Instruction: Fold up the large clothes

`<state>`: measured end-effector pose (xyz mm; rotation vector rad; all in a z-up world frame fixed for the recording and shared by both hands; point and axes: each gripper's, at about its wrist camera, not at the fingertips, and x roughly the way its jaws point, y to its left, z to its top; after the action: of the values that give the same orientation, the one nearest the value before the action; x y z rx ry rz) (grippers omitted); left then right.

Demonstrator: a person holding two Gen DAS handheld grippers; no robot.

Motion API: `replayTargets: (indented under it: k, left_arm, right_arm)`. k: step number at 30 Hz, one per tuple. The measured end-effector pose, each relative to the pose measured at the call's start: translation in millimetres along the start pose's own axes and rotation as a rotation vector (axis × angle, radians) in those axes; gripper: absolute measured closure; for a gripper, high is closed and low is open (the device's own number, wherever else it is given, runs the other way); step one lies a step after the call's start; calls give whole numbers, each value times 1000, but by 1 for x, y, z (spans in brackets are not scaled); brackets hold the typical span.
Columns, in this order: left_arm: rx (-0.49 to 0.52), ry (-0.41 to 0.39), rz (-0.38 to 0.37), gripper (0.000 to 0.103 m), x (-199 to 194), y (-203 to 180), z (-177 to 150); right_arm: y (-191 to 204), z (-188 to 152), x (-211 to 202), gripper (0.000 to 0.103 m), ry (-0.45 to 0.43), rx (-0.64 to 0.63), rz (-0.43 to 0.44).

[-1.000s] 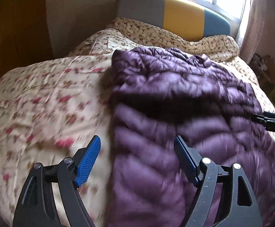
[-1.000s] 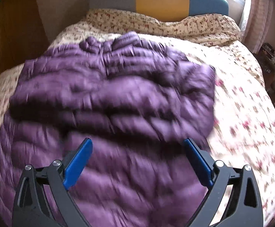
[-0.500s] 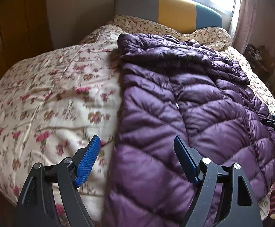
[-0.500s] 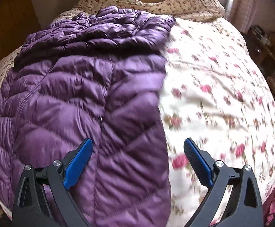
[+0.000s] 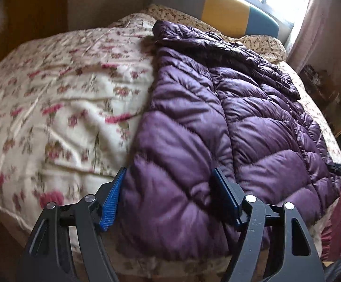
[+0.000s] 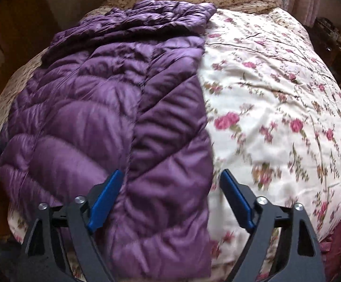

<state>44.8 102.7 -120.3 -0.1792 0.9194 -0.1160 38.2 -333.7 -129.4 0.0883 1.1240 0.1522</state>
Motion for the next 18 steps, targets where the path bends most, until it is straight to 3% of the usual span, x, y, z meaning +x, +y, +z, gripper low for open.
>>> replayTargets:
  k: [6,7,9,11,18]
  left_arm:
    - [6,-8,-50,61,-10,-2,-11]
    - [3,-9,-58,64,-11,-2,-12]
    - [6,-13,-73,82,-15,-2,-12]
    - [6,-23,-92,89,-20,-3,-10]
    - [23,-79,-147,94,-44,-10,10]
  right_arm:
    - [13,-15,-5,52,4,-29,45]
    - [14,-13,-4,61,4,-32,54]
    - [21,-12,-7,76,0,-60,62]
    - [27,-10,-11,90,-7,-87,48]
    - [37,6,-36,97,-72,-134,26]
